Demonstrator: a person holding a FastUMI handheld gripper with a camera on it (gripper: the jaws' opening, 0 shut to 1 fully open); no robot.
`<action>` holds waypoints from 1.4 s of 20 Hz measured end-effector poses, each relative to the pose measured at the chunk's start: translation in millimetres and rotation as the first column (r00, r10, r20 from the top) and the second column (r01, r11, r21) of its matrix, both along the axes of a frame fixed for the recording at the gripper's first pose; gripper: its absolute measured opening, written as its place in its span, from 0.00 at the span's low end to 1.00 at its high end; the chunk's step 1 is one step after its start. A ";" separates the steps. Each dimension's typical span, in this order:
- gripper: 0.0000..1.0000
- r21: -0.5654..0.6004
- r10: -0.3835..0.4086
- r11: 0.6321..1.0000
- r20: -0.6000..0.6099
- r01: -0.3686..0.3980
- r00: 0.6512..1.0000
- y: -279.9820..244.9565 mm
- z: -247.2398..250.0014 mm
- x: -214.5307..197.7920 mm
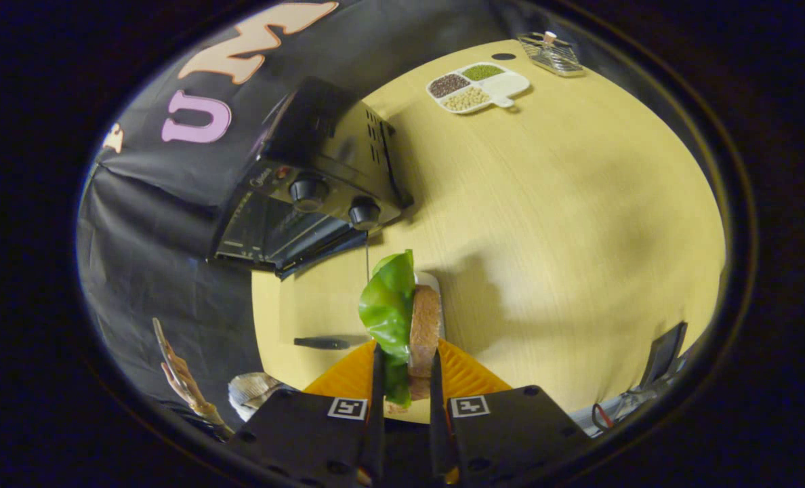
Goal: Open the toaster oven, put the food inside, and close the toaster oven door.
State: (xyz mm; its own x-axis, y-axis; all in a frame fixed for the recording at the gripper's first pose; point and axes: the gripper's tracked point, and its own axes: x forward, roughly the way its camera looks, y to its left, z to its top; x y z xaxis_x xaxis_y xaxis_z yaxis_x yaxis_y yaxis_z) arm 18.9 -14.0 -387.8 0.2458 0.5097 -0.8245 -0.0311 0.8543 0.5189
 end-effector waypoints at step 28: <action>0.30 0.511 -0.319 0.834 0.142 0.207 0.937 232.5 43.3 4.5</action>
